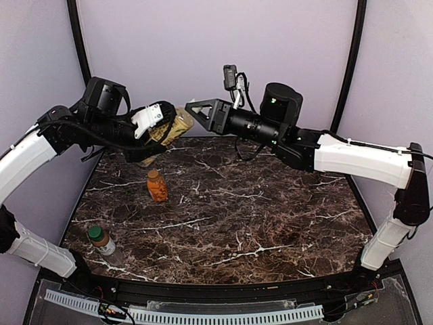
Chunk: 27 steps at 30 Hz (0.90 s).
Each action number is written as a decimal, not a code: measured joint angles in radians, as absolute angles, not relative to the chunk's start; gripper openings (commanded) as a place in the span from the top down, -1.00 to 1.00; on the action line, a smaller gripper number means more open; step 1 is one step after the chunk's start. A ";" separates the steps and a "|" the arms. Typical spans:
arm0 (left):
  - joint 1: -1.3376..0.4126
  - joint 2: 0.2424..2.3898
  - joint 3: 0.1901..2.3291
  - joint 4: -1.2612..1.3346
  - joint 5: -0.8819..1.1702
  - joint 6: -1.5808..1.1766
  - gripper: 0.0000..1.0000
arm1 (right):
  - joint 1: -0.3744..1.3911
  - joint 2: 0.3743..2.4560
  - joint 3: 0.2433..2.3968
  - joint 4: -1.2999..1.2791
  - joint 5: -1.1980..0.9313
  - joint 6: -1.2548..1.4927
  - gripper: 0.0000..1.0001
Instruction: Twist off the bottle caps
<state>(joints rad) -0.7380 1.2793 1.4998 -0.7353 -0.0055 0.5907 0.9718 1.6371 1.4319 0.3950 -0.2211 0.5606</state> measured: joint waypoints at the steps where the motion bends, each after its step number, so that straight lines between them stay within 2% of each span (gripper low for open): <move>1: -0.738 1.279 1.500 -0.735 -0.008 0.594 0.19 | 0.969 1.637 1.432 0.391 -0.228 0.568 -0.33; 4: -0.738 1.279 1.500 -0.727 -0.035 0.626 0.20 | 0.960 1.637 1.444 0.338 -0.259 0.581 -0.48; 10: -0.742 1.224 1.411 -0.595 -0.187 0.809 0.21 | 0.953 1.599 1.448 0.179 -0.289 0.598 -0.48; 16: -0.808 1.122 1.126 -0.178 -0.414 1.224 0.21 | 0.950 1.560 1.452 0.089 -0.287 0.654 -0.47; 20: -0.850 1.101 0.938 0.114 -0.469 1.520 0.23 | 0.946 1.579 1.469 0.064 -0.310 0.699 -0.39; 23: -0.870 1.106 0.898 0.229 -0.506 1.650 0.25 | 0.939 1.596 1.472 0.056 -0.333 0.727 -0.30; 27: -0.875 1.102 0.902 0.322 -0.550 1.713 0.25 | 0.927 1.603 1.471 0.052 -0.350 0.756 -0.31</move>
<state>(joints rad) -0.8753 1.1023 0.9016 0.3218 -0.5499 1.7134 0.9272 1.6028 1.4708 0.0525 -0.3500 0.7559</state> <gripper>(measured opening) 0.472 0.650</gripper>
